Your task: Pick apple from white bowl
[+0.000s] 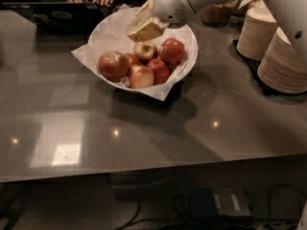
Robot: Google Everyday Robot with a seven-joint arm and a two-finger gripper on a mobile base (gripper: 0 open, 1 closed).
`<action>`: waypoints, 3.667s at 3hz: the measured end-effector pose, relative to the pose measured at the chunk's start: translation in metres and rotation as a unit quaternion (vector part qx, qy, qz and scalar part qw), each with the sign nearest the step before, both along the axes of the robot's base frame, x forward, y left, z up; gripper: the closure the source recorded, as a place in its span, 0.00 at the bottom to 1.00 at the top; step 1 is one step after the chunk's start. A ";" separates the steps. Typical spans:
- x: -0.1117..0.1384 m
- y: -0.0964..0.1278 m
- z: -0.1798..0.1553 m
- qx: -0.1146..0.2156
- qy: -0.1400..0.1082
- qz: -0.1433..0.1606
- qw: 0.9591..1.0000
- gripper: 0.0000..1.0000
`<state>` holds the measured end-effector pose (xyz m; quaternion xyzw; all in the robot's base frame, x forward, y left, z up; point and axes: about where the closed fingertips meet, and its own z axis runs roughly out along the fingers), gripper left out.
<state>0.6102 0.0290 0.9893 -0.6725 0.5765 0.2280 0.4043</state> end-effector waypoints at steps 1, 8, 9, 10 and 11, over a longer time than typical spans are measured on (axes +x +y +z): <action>0.000 0.000 0.000 0.000 0.000 0.000 1.000 0.58; -0.004 0.043 -0.045 0.032 0.066 0.058 0.996 0.40; -0.012 0.048 -0.047 0.035 0.078 0.069 0.994 0.23; -0.018 0.052 -0.050 0.038 0.088 0.075 0.993 0.12; -0.019 0.054 -0.053 0.039 0.096 0.078 0.992 0.14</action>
Offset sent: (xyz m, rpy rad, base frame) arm 0.0000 0.0000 0.0000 0.0000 0.0000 0.0000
